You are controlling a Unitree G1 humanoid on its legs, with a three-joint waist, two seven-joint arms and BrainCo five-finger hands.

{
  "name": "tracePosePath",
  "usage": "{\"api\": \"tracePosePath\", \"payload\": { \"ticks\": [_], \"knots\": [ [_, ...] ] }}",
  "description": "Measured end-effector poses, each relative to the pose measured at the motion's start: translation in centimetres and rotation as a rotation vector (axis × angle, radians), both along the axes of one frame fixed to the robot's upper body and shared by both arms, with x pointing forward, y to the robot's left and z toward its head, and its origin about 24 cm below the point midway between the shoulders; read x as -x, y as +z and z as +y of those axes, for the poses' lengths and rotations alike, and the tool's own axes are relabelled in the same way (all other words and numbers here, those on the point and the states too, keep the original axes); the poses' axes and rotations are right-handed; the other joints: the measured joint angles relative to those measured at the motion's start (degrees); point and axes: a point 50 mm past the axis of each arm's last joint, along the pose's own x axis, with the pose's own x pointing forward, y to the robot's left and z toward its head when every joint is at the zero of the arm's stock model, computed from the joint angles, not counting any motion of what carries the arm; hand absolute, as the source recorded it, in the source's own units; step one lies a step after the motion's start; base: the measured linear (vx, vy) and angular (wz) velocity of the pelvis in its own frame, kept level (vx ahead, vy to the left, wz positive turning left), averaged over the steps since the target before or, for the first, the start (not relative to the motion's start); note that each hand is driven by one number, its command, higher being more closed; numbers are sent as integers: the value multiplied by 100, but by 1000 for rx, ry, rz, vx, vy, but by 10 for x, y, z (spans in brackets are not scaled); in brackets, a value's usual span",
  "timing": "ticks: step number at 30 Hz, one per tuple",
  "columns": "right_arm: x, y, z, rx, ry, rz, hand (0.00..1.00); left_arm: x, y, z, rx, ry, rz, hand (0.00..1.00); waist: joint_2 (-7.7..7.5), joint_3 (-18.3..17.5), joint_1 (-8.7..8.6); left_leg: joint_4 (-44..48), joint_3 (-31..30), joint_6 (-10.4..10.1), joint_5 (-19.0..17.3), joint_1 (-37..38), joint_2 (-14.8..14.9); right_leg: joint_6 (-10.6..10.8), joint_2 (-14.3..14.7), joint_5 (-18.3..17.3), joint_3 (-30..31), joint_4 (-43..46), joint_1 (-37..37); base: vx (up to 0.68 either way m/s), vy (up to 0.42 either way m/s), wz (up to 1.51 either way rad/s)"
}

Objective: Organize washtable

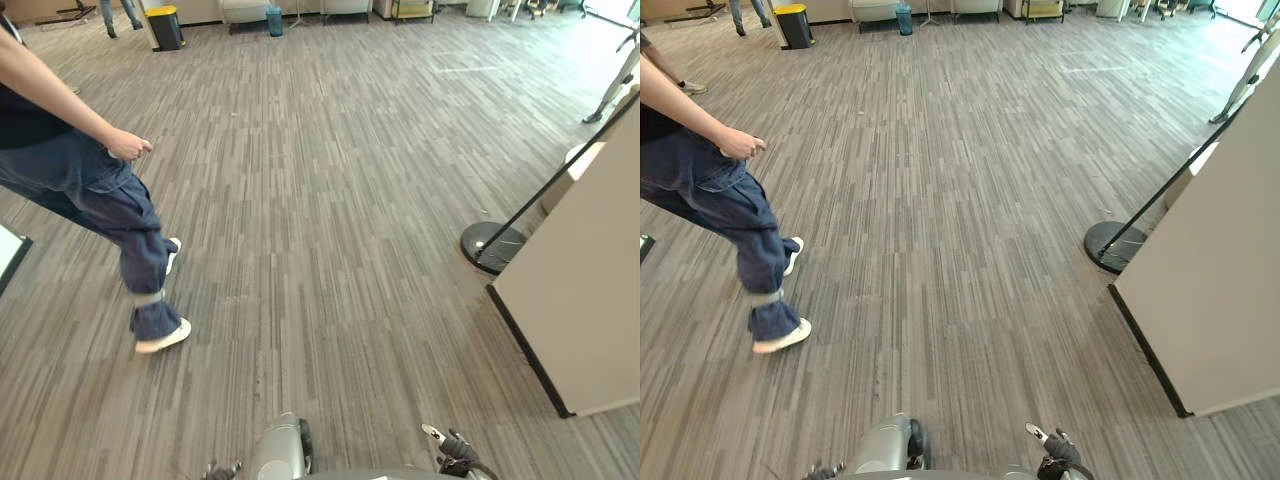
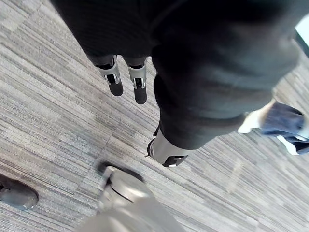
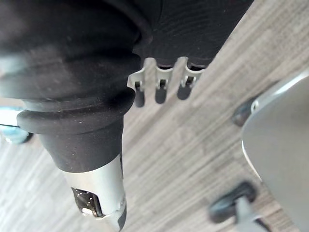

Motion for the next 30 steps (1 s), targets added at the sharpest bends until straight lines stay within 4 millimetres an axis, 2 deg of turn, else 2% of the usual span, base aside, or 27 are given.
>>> {"api": "tracePosePath", "payload": {
  "ticks": [1,2,3,4,5,7,9,10,11,12,13,14,15,16,17,18,19,20,21,22,23,25,26,27,28,29,30],
  "knots": [
    [-1,0,2,-3,10,0,0,2,1,4,-7,-7,7,0,-87,0,7,10,113,65,42,172,-74,130,-56,205,114,837,-305,750,317,-68],
    [-4,-1,8,-16,20,-7,0,2,2,16,-35,-36,12,0,-340,86,-50,9,256,386,-160,567,-339,400,-169,1047,248,2234,-766,550,238,-20],
    [-5,-1,11,-21,17,-11,0,-2,3,24,-50,-71,11,0,-386,166,-171,15,246,454,-339,838,-466,456,-269,1384,126,2907,-993,638,284,10],
    [-7,0,10,-18,15,-21,0,-10,4,31,-68,-109,-1,0,-414,180,-267,3,212,542,-487,1159,-509,350,-431,1297,-300,3288,-1212,594,262,24],
    [-9,1,8,-7,23,-32,0,-26,5,35,-84,-150,-33,0,-329,208,-304,-164,185,517,-682,1612,-497,195,-602,1157,-854,3349,-1430,644,296,8],
    [-11,3,6,14,40,-54,0,-59,7,39,-105,-219,-104,0,-296,213,-336,-759,161,477,-815,2353,-491,228,-604,845,-1485,2621,-1815,478,198,-12],
    [-11,4,4,24,38,-61,0,-90,11,38,-115,-256,-180,0,-281,221,-408,-1086,143,438,-923,2661,-490,281,-355,800,-1767,1442,-2218,424,84,-8],
    [-9,3,2,28,37,-55,0,-104,13,35,-116,-263,-218,0,-252,235,-500,-1234,137,406,-1016,2854,-487,286,-150,963,-1830,275,-2391,589,73,-4],
    [-7,3,2,27,33,-46,0,-109,13,33,-115,-262,-233,0,-241,242,-542,-1308,148,366,-1062,2948,-490,271,-30,1183,-1841,-378,-2404,614,39,6],
    [1,1,3,22,19,-25,0,-114,14,28,-112,-256,-246,0,-224,239,-625,-1387,155,329,-1159,3092,-523,197,132,1653,-1840,-1482,-2392,571,-4,6],
    [15,-1,2,18,0,11,0,-115,12,21,-98,-235,-250,0,-209,242,-647,-1384,162,142,-1303,3305,-560,101,237,1961,-1796,-1917,-2463,586,-19,12],
    [23,-2,3,17,-7,35,0,-114,12,17,-88,-219,-251,0,-187,247,-658,-1338,152,-8,-1393,3425,-553,29,279,2024,-1796,-1913,-2464,671,-60,32],
    [39,-4,6,9,-21,84,0,-112,10,10,-72,-184,-259,0,-197,223,-657,-933,89,-215,-1518,3477,-545,-190,276,2157,-1836,-1806,-2373,708,-120,63],
    [46,-5,8,-2,-26,109,0,-111,12,14,-89,-165,-279,0,-252,182,-660,154,23,-348,-1611,3155,-507,-464,213,2616,-1862,-1700,-2248,712,-158,73],
    [45,-4,4,7,-23,105,0,-110,12,12,-87,-149,-283,0,-199,173,-665,933,21,-346,-1604,2863,-371,-447,213,2633,-1905,-1593,-2191,655,-178,62],
    [44,0,-10,50,-6,94,0,-109,11,2,-60,-120,-287,0,144,79,-666,2595,-113,-235,-1202,2110,68,-507,407,2411,-2029,-1598,-2033,622,-130,13],
    [31,4,-21,91,4,59,0,-103,9,-6,-39,-101,-278,0,363,128,-517,3886,-208,-224,-481,1518,427,-595,619,2258,-1985,-1694,-1780,609,-84,-13],
    [24,5,-22,102,1,44,0,-104,10,-6,-37,-74,-288,0,431,135,-480,4290,-207,-208,-497,1327,603,-637,695,2222,-1954,-1770,-1613,718,-82,-38],
    [12,6,-22,101,-4,13,0,-106,10,-5,-41,-73,-294,0,382,169,-438,4615,-166,-112,-569,1132,836,-667,722,2186,-1867,-1927,-1248,570,-82,-26],
    [6,6,-19,95,-7,0,0,-109,10,-6,-38,-80,-299,0,316,202,-430,4581,-105,-82,-626,1103,913,-666,680,2186,-1821,-2006,-1053,633,-119,-27],
    [-5,6,-12,75,-22,-31,0,-112,12,-1,-56,-102,-310,0,147,262,-432,4218,116,-85,-723,1169,1039,-666,546,2186,-1745,-2173,-660,365,-78,-26],
    [-15,7,-5,58,-37,-64,0,-114,14,2,-70,-125,-319,0,20,249,-418,3115,226,-308,-940,1225,1004,-637,357,2169,-1596,-2321,-369,382,-23,-43],
    [-18,7,-2,51,-34,-69,0,-117,14,0,-76,-149,-321,0,49,243,-360,1633,162,-387,-912,1231,874,-377,246,1949,-1524,-2336,-305,293,30,-46],
    [-17,6,-2,50,-33,-67,0,-117,14,-1,-75,-153,-321,0,70,243,-342,1406,126,-425,-888,1224,863,-364,243,1904,-1521,-2339,-285,282,76,-42],
    [-15,6,-4,51,-37,-59,0,-119,14,-4,-69,-166,-321,0,195,245,-326,646,-44,-505,-554,1228,835,-237,292,1750,-1524,-2348,-264,224,106,-17],
    [-15,8,-13,69,-65,-63,0,-117,11,-12,-42,-169,-308,0,420,227,-345,58,-177,-355,-97,1231,845,-137,446,1594,-1523,-2322,-225,335,182,16],
    [-12,7,-14,69,-70,-51,0,-116,10,-10,-45,-187,-293,0,387,194,-450,-350,-222,-346,-198,1482,680,-60,338,1534,-1544,-2295,-179,264,187,37]
  ]
}}
